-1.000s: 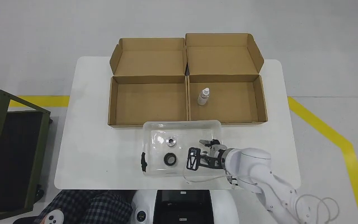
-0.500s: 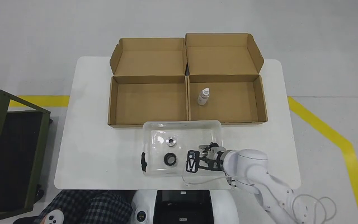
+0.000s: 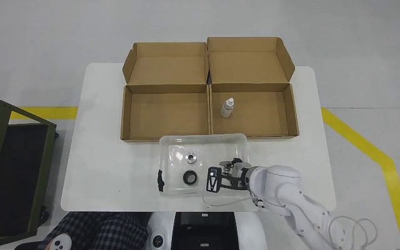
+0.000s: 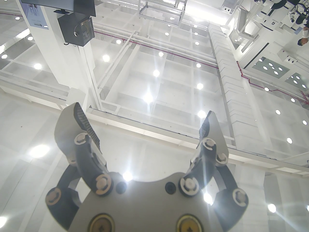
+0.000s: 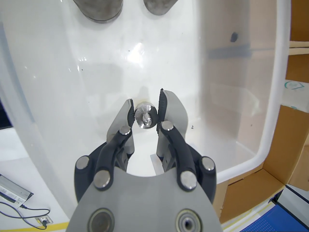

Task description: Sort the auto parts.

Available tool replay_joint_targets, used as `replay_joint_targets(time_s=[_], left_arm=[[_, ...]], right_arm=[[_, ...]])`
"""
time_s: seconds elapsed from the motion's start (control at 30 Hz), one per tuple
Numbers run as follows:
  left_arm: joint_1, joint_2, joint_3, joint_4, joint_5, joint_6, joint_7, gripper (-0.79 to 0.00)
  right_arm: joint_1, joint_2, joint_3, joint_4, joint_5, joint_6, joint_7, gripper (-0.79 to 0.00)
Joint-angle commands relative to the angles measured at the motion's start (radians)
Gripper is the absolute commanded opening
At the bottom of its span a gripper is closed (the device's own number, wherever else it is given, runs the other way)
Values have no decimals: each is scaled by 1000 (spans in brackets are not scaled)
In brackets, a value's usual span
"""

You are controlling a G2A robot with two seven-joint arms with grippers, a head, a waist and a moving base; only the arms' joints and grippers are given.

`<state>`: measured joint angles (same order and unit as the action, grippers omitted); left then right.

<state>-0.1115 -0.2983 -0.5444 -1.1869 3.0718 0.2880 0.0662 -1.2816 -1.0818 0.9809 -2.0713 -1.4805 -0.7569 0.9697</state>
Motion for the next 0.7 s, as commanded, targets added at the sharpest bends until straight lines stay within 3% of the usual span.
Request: replay_joint_targets(time_s=[0.0, 0.33, 0.67], left_arm=[[0, 0, 0, 0, 0, 0, 0, 0], [0, 0, 0, 0, 0, 0, 0, 0], [0, 0, 0, 0, 0, 0, 0, 0]], right_arm=[[-8, 3, 9, -13, 3, -5, -17, -785], [-22, 18, 104, -3, 103, -70, -244, -785], [2, 27, 172, 90, 177, -152, -563, -785]])
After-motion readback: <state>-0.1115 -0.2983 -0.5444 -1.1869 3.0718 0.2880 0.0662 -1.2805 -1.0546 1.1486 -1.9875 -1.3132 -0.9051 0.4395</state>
